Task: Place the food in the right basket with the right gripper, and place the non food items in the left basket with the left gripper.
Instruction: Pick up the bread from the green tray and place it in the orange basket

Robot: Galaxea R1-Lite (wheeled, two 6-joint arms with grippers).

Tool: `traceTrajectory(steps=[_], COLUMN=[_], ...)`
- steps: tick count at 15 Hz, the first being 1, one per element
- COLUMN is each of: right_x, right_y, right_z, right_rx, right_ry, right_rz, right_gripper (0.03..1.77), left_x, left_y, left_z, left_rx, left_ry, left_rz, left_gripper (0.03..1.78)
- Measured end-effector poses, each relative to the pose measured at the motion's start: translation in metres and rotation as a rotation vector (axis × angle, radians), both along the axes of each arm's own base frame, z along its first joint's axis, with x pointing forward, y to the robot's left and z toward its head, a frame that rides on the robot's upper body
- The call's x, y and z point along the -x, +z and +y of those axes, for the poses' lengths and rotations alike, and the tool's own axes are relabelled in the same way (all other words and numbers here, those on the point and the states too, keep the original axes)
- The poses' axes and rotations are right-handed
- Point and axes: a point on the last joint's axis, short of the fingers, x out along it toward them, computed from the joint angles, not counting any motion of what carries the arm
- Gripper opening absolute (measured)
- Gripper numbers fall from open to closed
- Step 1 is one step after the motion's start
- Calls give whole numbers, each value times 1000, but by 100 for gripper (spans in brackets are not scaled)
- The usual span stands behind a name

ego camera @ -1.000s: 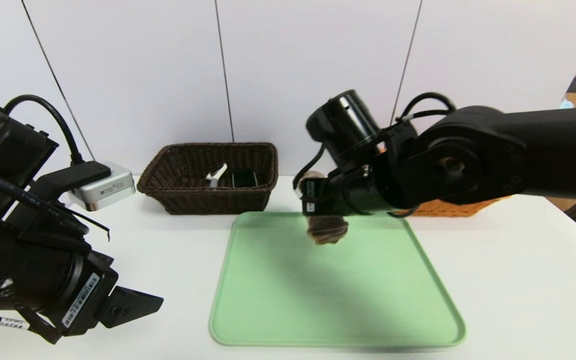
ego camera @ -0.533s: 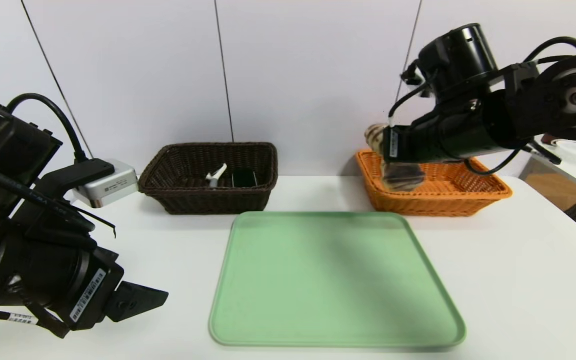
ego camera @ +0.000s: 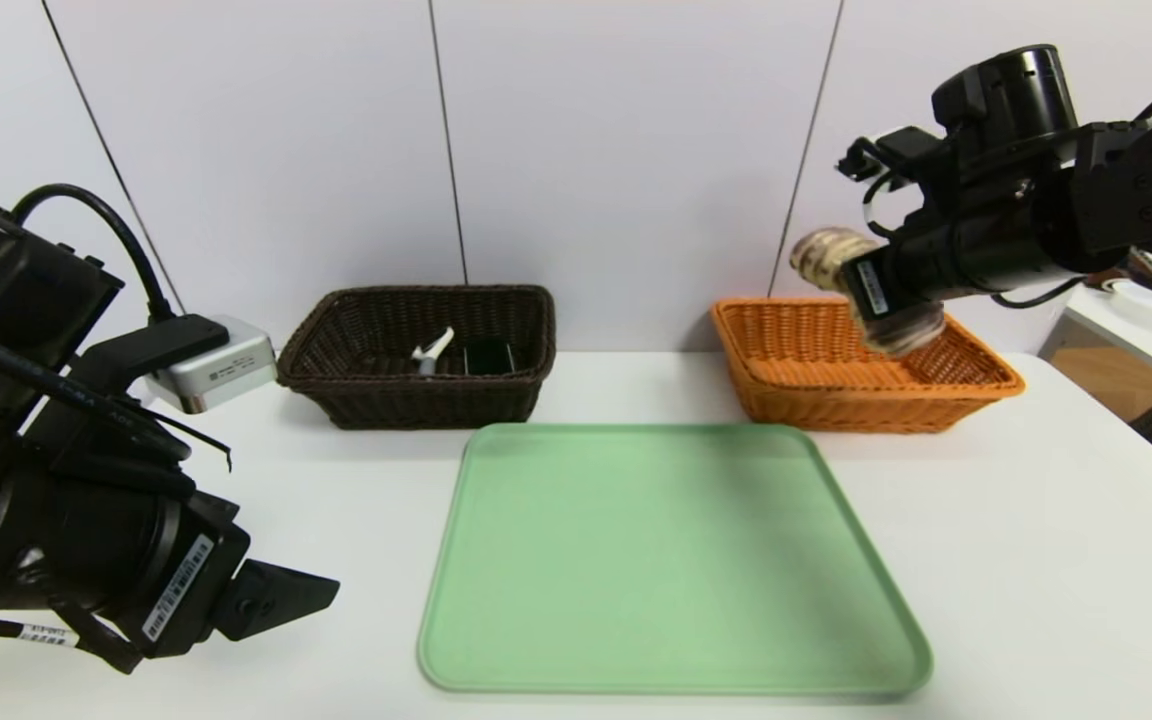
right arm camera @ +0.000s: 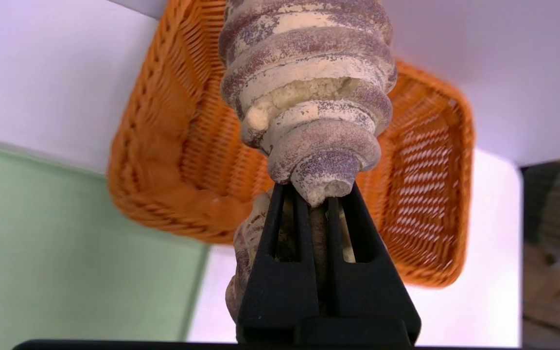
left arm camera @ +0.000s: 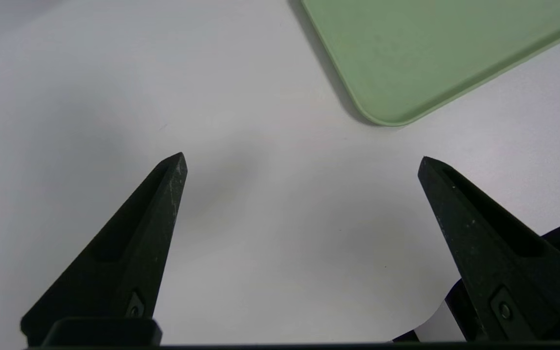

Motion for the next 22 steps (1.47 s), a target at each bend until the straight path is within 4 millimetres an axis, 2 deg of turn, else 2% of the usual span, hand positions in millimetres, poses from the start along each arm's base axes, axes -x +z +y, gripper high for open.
traceTrajectory(steps=[5, 12, 17, 22], right_x=[-25, -50, -59, -66], right_y=[-20, -53, -67, -79], right_z=[-15, -46, -45, -45], right_rx=[261, 391, 411, 439], right_ry=[102, 242, 346, 377], right_rz=[-41, 54, 72, 100], right_gripper=[12, 12, 12, 12], left_x=[0, -2, -2, -2], left_y=[-3, -9, -12, -14], left_z=[0, -1, -1, -1], left_rx=[-1, 4, -1, -1], left_ry=[4, 2, 6, 7], left_rz=[3, -2, 7, 6], left_gripper=[169, 169, 169, 169])
